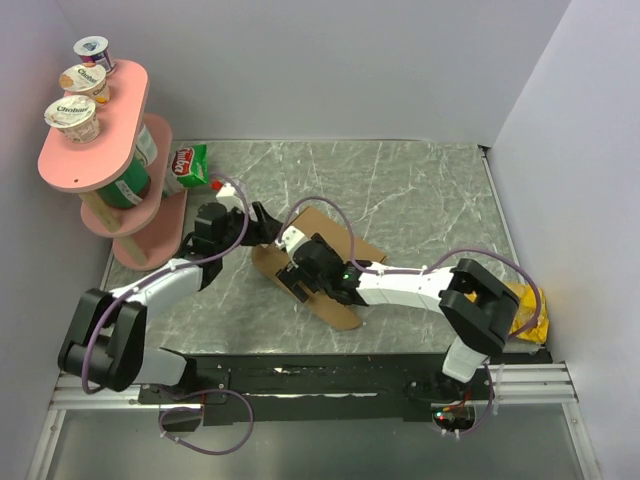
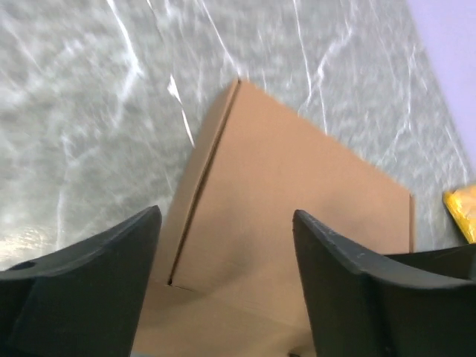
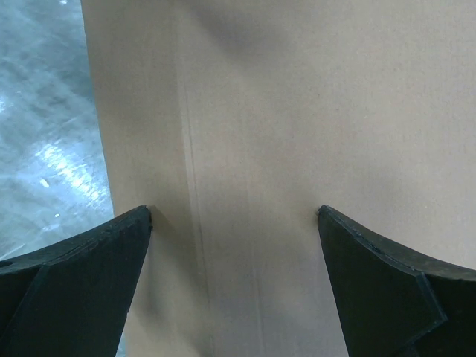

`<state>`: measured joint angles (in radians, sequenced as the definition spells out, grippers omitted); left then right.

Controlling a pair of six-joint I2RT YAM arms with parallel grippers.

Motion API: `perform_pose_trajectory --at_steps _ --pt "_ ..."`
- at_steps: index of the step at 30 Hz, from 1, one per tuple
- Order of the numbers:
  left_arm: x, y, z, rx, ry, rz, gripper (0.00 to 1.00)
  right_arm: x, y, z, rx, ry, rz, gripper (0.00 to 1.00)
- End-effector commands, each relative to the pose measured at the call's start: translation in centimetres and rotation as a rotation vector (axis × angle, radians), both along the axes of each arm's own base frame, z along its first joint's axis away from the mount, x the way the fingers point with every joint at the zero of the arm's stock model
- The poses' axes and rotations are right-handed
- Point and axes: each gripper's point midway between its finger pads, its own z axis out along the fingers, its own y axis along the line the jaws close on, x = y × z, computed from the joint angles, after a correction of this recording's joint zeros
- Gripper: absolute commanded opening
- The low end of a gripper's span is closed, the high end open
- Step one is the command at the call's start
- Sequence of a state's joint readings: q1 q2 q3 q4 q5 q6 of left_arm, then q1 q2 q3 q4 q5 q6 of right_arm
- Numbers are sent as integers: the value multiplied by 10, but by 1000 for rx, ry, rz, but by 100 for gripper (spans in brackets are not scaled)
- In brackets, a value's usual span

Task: Fold the paper box

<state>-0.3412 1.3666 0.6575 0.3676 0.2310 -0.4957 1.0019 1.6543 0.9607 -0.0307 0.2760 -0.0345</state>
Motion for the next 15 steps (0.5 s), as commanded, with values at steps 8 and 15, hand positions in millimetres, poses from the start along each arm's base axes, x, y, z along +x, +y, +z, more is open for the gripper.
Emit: perform_pose_trajectory --at_steps 8,15 --pt "-6 31 22 -38 -62 109 98 -3 -54 -42 -279 29 -166 85" --pt "-13 34 24 -56 -61 109 99 -3 -48 -39 -316 -17 -147 61"
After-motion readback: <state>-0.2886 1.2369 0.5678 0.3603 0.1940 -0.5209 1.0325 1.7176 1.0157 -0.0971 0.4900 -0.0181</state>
